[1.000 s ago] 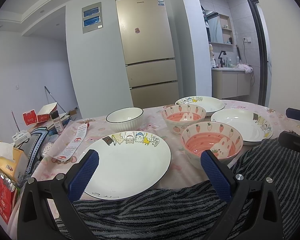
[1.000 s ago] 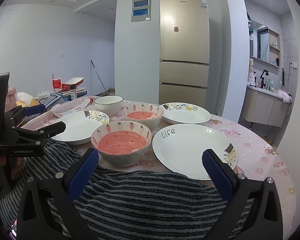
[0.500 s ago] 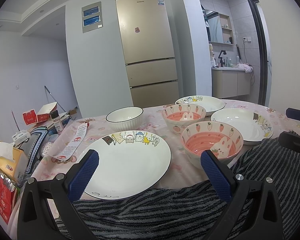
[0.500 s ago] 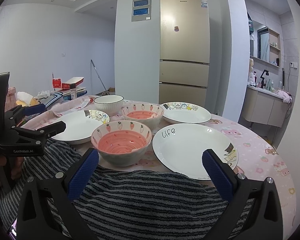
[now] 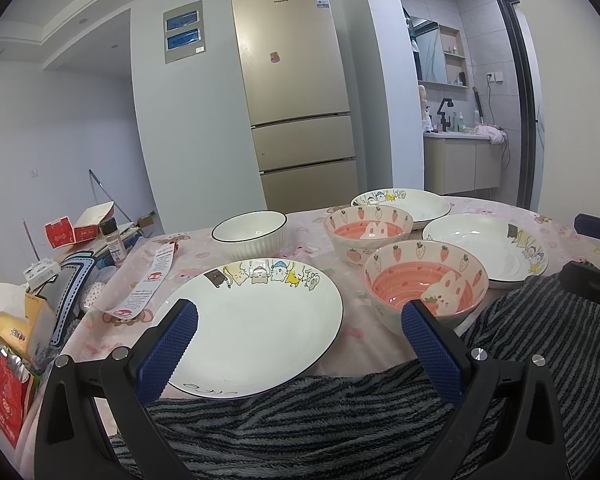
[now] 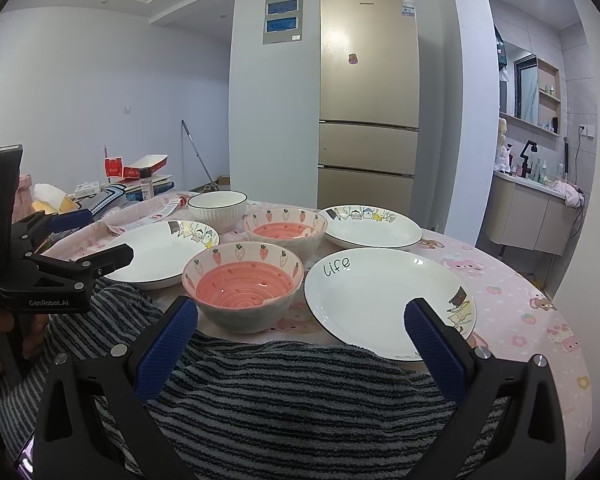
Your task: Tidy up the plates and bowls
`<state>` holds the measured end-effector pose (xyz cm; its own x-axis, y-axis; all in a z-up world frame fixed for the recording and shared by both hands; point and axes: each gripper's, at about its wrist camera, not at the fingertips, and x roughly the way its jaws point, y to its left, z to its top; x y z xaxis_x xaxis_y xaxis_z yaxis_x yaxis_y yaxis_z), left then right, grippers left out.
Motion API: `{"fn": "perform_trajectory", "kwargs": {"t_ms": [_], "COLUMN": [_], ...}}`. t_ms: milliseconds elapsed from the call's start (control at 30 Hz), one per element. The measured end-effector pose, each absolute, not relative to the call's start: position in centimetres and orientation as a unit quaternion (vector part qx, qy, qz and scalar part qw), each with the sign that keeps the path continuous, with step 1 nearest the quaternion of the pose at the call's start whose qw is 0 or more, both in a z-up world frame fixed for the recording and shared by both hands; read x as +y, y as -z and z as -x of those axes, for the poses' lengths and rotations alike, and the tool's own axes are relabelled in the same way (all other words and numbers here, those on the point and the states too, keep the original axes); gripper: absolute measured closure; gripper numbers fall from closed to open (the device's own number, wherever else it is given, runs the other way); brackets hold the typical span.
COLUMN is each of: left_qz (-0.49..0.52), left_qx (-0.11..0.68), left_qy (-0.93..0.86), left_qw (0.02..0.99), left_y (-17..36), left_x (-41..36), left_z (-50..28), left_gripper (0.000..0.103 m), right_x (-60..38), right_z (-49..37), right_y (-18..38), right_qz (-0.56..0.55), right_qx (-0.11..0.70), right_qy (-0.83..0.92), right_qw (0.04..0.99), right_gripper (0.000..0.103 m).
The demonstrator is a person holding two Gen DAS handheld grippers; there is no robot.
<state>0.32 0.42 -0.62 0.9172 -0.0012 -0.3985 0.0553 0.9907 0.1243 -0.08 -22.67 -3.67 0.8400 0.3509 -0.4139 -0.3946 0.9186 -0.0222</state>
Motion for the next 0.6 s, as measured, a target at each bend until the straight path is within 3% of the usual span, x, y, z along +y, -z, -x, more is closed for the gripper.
{"fn": "perform_trajectory", "kwargs": {"t_ms": [600], "left_qz": [-0.051], "left_qx": [0.202], "left_qy": [0.017], "left_qw": [0.978], "left_y": [0.74], "left_x": [0.9], "left_z": [-0.24], "left_gripper": [0.0], "right_x": [-22.23], "right_z": [0.3], "right_y": [3.47], "right_qz": [0.066], "right_qx": [0.205], "right_qy": [-0.195], "right_qw": [0.957], "right_gripper": [0.0]}}
